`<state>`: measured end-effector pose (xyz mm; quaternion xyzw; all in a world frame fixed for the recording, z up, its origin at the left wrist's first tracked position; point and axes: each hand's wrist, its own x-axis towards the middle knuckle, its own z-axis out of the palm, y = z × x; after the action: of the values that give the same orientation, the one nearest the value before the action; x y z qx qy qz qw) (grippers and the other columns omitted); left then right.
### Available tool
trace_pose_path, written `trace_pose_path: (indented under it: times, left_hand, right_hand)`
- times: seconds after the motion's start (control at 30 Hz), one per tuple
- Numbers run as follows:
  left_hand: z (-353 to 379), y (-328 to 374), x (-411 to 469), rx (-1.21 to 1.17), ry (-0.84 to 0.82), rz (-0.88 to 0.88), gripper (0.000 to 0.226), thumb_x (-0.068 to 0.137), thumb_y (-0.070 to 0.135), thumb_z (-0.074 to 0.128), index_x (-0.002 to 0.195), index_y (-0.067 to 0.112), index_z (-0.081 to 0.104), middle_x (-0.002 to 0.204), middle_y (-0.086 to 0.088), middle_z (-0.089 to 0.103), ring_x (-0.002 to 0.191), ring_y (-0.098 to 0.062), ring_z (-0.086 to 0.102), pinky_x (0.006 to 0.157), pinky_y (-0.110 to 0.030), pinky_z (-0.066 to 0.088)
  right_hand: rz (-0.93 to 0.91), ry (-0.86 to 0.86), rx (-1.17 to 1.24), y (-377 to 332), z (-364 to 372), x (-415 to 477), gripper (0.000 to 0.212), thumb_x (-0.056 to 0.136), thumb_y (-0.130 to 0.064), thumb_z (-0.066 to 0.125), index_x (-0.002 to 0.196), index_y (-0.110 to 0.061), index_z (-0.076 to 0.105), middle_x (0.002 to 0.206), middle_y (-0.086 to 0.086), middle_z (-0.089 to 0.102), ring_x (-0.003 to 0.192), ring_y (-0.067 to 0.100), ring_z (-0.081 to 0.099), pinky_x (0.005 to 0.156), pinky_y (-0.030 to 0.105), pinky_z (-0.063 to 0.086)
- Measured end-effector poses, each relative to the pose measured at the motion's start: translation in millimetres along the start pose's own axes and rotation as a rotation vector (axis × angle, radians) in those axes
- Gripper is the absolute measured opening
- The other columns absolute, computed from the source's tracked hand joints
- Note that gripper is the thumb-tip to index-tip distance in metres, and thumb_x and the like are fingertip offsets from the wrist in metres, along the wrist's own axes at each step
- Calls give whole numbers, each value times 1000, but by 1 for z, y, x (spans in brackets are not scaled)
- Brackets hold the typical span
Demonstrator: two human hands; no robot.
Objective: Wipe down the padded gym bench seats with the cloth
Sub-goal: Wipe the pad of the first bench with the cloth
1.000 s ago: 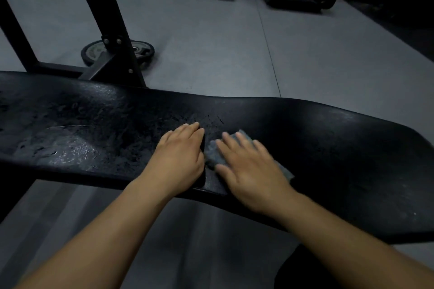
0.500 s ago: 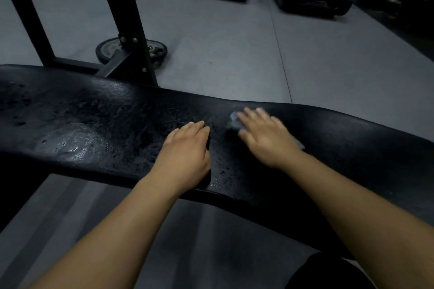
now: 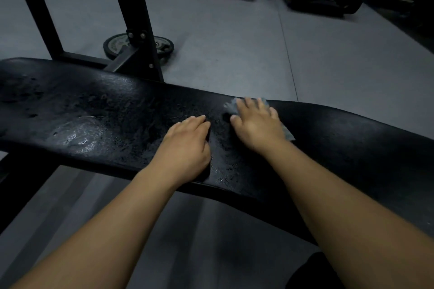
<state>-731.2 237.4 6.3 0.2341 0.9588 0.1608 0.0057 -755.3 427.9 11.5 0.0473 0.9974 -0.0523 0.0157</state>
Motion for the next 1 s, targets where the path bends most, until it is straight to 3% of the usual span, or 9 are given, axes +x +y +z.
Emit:
trace_pose_path:
  times: [0.17,0.27,0.37,0.47,0.57,0.7,0.8,0.93,1.0]
  left_hand:
    - [-7,-13,-1,-12,-3,-50,57,96,23,36,152,15,35,163,-2,26,151,-20,19,123,-41,16]
    - [-8,-16,-4,-1,-11,-31,56,99,22,38,154,16,32,164,-1,23,152,-19,16,124,-40,13]
    - [-8,-15,-10,25,-8,-30,55,99,24,37,153,16,33,163,-2,25,151,-21,18,123,-40,13]
    - [-13,-18,-15,38,0,-32,57,98,29,32,153,15,34,163,-2,25,151,-21,18,123,-38,14]
    - [-18,-27,-20,29,0,-18,54,101,27,39,153,15,33,163,-2,25,151,-20,18,123,-39,14]
    - [-25,-36,-28,15,25,-40,54,102,27,40,154,13,32,163,-3,24,151,-20,18,124,-37,14]
    - [-30,-40,-30,-1,37,-76,55,102,27,42,154,13,32,164,-3,24,151,-20,17,124,-36,14]
    - [-34,-52,-30,-10,37,-105,55,100,26,43,153,13,34,163,-4,26,151,-21,19,123,-38,16]
    - [-36,-58,-30,-7,42,-105,55,100,26,43,152,13,35,162,-5,28,151,-22,21,123,-39,17]
  right_hand:
    - [-417,-44,58,-15,6,-115,68,96,-55,11,159,-32,19,167,-9,8,154,15,1,124,43,7]
    - [-258,-45,29,30,2,-111,68,94,-56,9,158,-35,18,167,-11,10,154,14,2,124,42,10]
    - [-34,0,-17,11,5,-63,60,103,-51,21,159,-30,15,168,-4,7,154,20,2,123,44,8]
    - [-214,-21,-38,-42,17,-81,65,99,-53,17,158,-26,13,168,0,6,154,24,2,122,47,7]
    - [-413,-44,49,-30,13,-136,73,92,-56,6,159,-30,16,168,-7,6,154,16,0,123,39,5]
    - [-147,-21,28,16,3,-87,66,97,-56,12,158,-32,19,168,-6,11,154,18,4,122,39,8]
    - [-45,-11,-9,-32,6,-43,62,101,-53,19,158,-28,17,168,0,8,154,24,4,122,47,9]
    - [-453,-27,17,-81,16,-95,79,87,-57,1,158,-28,20,167,-2,13,154,22,8,122,44,10]
    - [-482,-66,13,-58,10,-98,80,86,-58,1,159,-30,19,167,-5,13,154,20,7,121,40,11]
